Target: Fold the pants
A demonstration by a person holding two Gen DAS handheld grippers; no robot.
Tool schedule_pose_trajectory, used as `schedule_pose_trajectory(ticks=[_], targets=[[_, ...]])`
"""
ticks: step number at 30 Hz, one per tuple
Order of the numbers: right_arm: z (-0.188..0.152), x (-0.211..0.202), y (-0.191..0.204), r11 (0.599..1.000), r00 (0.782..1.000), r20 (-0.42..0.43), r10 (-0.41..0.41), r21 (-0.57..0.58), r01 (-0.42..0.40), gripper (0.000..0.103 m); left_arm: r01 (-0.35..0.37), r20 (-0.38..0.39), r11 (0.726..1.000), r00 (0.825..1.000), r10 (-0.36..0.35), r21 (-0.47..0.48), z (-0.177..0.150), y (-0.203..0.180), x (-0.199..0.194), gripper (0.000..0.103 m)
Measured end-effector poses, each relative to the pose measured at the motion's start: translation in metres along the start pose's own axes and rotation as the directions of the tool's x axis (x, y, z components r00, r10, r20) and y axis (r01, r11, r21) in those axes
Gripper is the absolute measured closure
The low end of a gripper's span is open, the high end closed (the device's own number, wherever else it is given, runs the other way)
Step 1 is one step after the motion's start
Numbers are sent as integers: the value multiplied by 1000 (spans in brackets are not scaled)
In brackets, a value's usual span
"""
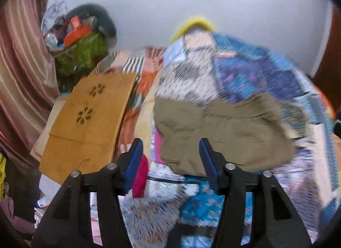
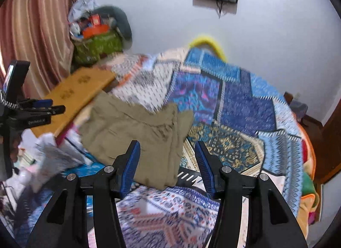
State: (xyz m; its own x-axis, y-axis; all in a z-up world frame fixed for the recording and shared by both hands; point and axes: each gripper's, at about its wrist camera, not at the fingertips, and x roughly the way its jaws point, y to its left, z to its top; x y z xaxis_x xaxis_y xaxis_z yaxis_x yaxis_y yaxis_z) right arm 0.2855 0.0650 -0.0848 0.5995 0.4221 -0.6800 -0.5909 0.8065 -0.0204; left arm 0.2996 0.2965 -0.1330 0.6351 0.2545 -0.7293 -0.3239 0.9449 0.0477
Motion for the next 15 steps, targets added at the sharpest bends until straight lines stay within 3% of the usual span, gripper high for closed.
schedule_pose_trajectory(ticks=[3, 7, 15], targets=[[6, -44, 7, 1000, 997, 79, 24, 10, -25, 54, 34, 98, 999, 995, -35, 15, -2, -10, -60, 39], [10, -106, 18, 998, 980, 192, 53, 7, -55, 54, 75, 219, 997, 973, -79, 26, -11, -19, -136, 39], [-8, -205, 48, 995, 919, 381, 103, -35, -97, 54, 109, 426, 992, 896, -127, 66, -54, -36, -259, 39]])
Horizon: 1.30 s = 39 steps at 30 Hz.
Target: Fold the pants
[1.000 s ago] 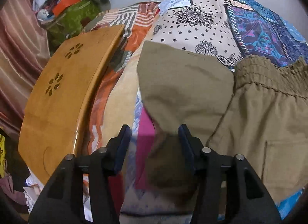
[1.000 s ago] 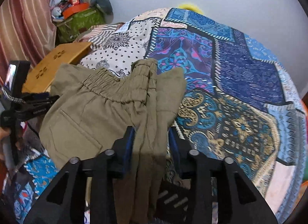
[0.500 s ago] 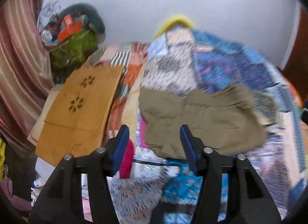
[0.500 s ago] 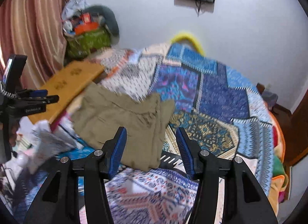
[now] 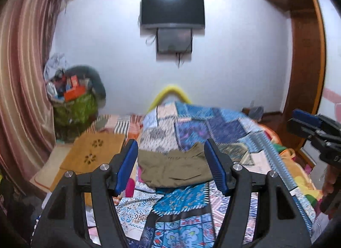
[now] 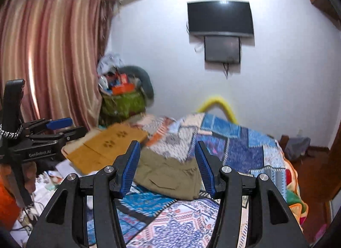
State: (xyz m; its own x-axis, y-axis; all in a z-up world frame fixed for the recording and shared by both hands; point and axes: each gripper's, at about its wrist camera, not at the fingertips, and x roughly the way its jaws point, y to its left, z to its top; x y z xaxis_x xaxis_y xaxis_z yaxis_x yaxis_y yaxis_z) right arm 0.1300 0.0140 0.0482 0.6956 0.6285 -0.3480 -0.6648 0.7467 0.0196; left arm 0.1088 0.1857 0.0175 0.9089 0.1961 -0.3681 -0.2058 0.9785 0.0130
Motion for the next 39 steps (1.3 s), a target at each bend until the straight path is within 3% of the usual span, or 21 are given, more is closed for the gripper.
schedule_pose_trajectory(ticks=[7, 11, 12, 15, 17, 22, 39], targets=[[-17, -60, 32, 1000, 994, 108, 16, -11, -15, 54, 12, 113, 1000, 994, -10, -20, -25, -19, -75, 37], [-27, -78, 47, 1000, 990, 141, 13, -19, -11, 54, 13, 138, 999, 990, -9, -30, -40, -23, -98, 26], [-28, -80, 49, 1000, 990, 143, 16, -17, -13, 51, 13, 144, 999, 990, -7, -37, -43, -23, -103, 21], [-32, -85, 52, 1000, 986, 164, 4, -1, -4, 24, 14, 154, 999, 988, -6, -52, -47, -22, -113, 9], [-34, -90, 54, 1000, 984, 180, -7, 6, 6, 19, 7, 159, 998, 987, 3, -59, -49, -23, -118, 3], [-36, -94, 56, 999, 983, 181, -31, 17, 29, 1, -1, 165, 999, 986, 10, -55, -54, -25, -125, 1], [-46, -106, 59, 999, 985, 166, -41, 24, 37, 1, -11, 173, 999, 985, 17, -33, -62, -36, -125, 1]])
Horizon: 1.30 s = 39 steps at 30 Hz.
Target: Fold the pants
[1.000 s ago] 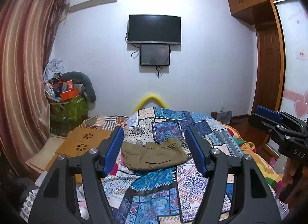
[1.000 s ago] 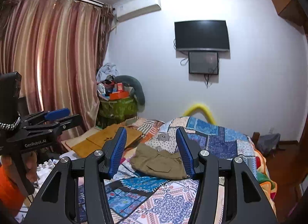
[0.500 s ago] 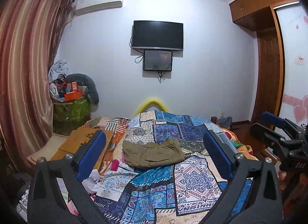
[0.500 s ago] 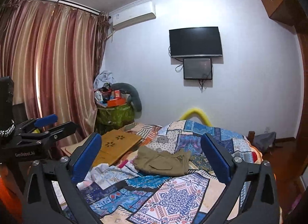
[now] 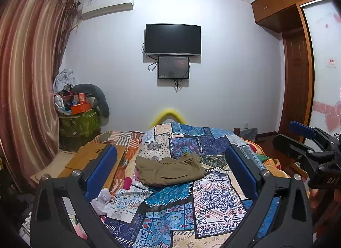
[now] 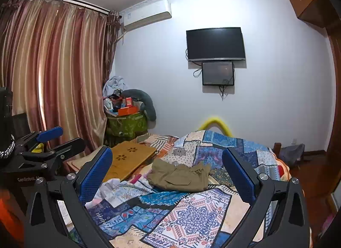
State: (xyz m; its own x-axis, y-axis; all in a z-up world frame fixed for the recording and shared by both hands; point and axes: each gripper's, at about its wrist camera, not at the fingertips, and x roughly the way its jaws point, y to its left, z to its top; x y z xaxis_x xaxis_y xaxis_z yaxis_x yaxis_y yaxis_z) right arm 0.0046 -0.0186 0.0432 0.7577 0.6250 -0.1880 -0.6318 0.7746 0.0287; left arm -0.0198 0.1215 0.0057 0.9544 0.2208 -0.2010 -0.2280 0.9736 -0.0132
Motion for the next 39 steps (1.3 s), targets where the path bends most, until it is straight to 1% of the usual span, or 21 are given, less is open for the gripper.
schedule_pose_trajectory(ticks=[4, 12, 22, 27, 31, 39], targets=[[-2, 1, -1, 1000, 1000, -12, -3, -1, 3, 1, -10, 4, 1000, 1000, 10, -1, -2, 0, 1, 0], [-4, 2, -4, 1000, 999, -30, -16, 8, 17, 1, -4, 3, 1000, 1000, 4, -2, -2, 0, 2, 0], [-3, -2, -7, 1000, 999, -27, -18, 22, 18, 1, 8, 2, 1000, 1000, -8, 2, -1, -1, 2, 0], [-2, -2, -8, 999, 1000, -22, -21, 32, 21, 1, -3, 7, 1000, 1000, 3, 5, 0, 0, 4, 0], [-3, -3, -8, 999, 1000, -21, -20, 36, 20, 1, 14, -2, 1000, 1000, -14, -10, 0, 1, 6, 0], [-2, -4, -8, 999, 1000, -15, -18, 40, 19, 1, 24, -3, 1000, 1000, -24, -4, 0, 3, 8, 0]])
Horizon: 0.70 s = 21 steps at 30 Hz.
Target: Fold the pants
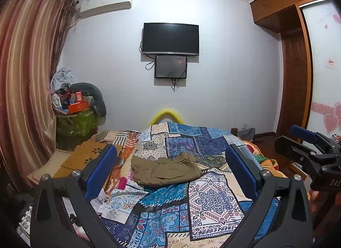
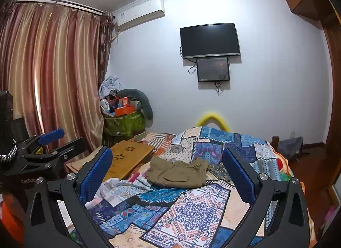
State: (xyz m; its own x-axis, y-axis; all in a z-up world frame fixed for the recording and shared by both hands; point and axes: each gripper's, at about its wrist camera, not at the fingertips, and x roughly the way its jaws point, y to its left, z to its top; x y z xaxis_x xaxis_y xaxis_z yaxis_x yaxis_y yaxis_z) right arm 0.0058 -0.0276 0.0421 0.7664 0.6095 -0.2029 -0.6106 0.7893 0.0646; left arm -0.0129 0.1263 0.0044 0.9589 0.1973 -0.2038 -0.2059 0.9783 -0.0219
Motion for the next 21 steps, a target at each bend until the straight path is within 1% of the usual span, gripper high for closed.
schedule_pose_trajectory(ticks=[14, 21], targets=[[-1, -1, -4, 1000, 1000, 2, -11, 17, 11, 1, 20, 0, 1000, 1000, -20, 12, -1, -1, -1, 0], [-1, 0, -5, 1000, 1000, 3, -13, 21, 13, 1, 28, -7, 999, 1000, -28, 33, -2, -3, -1, 0]])
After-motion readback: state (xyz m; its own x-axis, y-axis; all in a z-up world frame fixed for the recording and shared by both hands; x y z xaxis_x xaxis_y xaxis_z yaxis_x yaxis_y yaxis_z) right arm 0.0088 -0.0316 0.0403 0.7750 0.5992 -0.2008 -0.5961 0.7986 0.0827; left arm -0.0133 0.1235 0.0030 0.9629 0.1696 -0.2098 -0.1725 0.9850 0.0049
